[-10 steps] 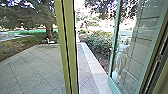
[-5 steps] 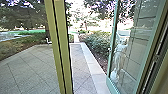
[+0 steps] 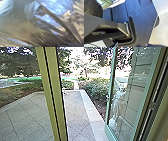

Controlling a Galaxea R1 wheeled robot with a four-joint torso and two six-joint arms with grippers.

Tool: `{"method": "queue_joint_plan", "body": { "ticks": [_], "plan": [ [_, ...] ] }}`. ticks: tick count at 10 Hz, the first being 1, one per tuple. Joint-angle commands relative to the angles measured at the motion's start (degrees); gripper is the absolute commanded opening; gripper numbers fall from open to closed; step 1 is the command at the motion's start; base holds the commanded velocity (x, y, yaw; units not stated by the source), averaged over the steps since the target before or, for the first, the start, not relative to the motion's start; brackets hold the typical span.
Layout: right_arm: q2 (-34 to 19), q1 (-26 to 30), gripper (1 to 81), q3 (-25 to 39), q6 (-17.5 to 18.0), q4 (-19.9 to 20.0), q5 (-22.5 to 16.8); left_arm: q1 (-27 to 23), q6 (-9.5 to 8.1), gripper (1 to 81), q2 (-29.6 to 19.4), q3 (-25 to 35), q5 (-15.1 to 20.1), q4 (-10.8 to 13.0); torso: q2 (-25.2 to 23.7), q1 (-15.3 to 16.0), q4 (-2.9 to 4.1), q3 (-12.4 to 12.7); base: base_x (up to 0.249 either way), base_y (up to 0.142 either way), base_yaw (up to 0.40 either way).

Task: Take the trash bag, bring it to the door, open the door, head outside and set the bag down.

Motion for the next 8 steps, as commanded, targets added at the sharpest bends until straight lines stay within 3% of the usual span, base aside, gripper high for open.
{"method": "queue_joint_plan", "body": {
  "ticks": [1, 8],
  "plan": [
    [0.4, 2.1, 81.1, 0.3, -0.1, -0.6, -2.6, -2.9, 0.23, 1.0, -0.3, 0.1, 3.1, 0.4, 0.0, 0.0, 0.00, 0.0, 0.000, -0.098, 0.000],
    [0.5, 2.1, 81.1, 0.3, -0.1, -0.6, -2.6, -2.9, 0.23, 1.0, -0.3, 0.3, 3.1, 0.4, 0.0, 0.0, 0.00, 0.0, 0.000, -0.105, 0.000]
  ]
}}
